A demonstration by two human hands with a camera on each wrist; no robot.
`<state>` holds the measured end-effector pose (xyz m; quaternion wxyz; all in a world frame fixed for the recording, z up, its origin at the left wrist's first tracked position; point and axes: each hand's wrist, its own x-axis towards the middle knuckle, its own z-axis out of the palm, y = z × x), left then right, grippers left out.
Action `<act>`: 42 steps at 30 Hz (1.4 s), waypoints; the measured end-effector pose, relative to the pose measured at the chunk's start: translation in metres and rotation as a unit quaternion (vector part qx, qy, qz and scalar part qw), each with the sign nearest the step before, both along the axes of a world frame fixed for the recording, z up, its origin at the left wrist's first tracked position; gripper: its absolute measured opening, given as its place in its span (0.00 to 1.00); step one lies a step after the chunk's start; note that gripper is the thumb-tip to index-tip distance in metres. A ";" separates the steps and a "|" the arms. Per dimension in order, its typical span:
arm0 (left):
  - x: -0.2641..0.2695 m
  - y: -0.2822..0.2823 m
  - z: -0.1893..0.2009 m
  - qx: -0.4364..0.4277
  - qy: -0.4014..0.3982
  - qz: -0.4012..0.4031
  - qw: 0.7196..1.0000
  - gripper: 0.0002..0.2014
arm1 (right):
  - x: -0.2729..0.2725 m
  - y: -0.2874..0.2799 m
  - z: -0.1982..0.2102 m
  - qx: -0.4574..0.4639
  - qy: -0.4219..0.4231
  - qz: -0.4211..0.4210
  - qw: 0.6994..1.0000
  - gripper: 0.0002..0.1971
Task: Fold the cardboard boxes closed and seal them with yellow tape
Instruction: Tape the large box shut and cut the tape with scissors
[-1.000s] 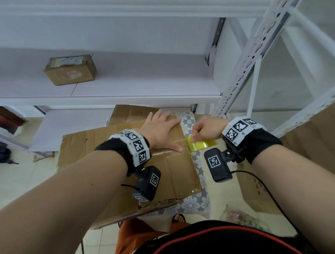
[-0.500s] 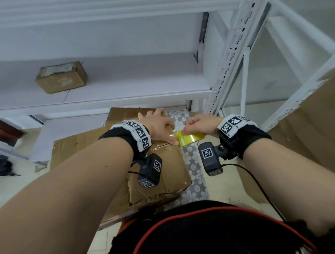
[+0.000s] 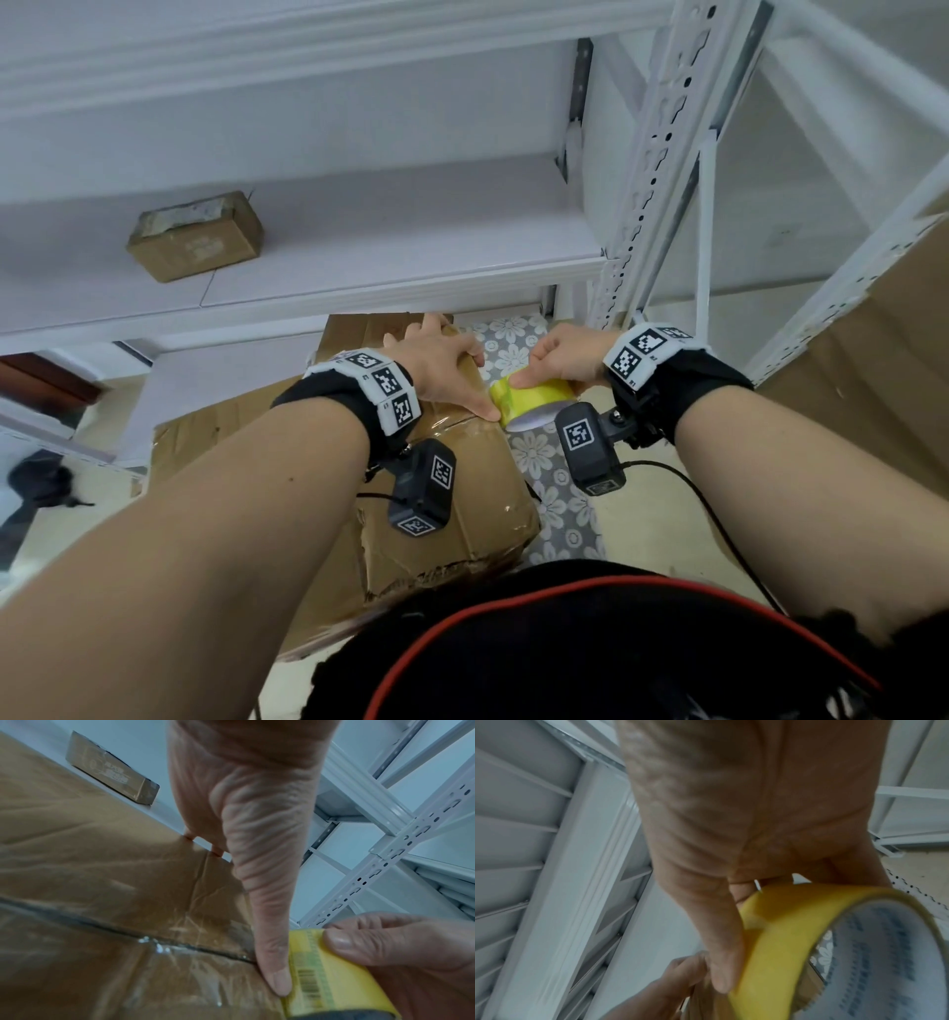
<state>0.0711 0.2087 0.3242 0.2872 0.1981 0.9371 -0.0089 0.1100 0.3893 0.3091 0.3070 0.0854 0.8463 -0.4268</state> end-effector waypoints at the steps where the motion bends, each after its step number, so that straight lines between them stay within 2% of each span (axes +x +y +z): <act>1: 0.000 0.000 0.000 0.001 0.002 0.001 1.000 0.38 | -0.001 -0.001 0.002 0.016 0.005 0.014 1.000 0.19; 4: 0.000 -0.002 0.001 0.002 0.004 0.003 1.000 0.38 | -0.002 -0.004 0.004 0.059 0.022 0.050 0.997 0.23; 13: 0.000 -0.001 0.001 -0.006 0.001 0.001 1.000 0.37 | 0.000 -0.007 -0.020 0.107 0.026 0.039 0.993 0.26; 23: -0.001 0.005 0.000 -0.004 0.000 -0.012 1.000 0.35 | 0.006 -0.015 -0.034 0.160 0.024 0.050 0.986 0.25; 29: -0.006 0.003 -0.001 -0.043 -0.011 -0.042 0.998 0.41 | -0.002 -0.024 -0.033 0.197 0.011 0.068 0.978 0.24; 33: -0.004 0.005 0.002 -0.045 -0.003 -0.066 0.997 0.41 | -0.006 -0.024 -0.034 0.223 0.017 0.081 0.971 0.25; 35: -0.002 0.005 0.005 -0.029 0.023 -0.113 0.993 0.38 | -0.007 -0.023 -0.036 0.220 0.016 0.077 0.972 0.26; 39: 0.001 0.015 0.008 0.002 0.051 -0.245 0.968 0.16 | -0.010 -0.016 -0.036 0.214 -0.019 0.056 0.975 0.27; 41: 0.003 0.021 0.007 -0.011 0.049 -0.287 0.957 0.12 | -0.010 -0.011 -0.034 0.195 -0.037 0.050 0.979 0.27; 42: 0.005 0.024 0.006 -0.019 0.046 -0.300 0.953 0.12 | -0.010 -0.008 -0.033 0.190 -0.047 0.051 0.979 0.31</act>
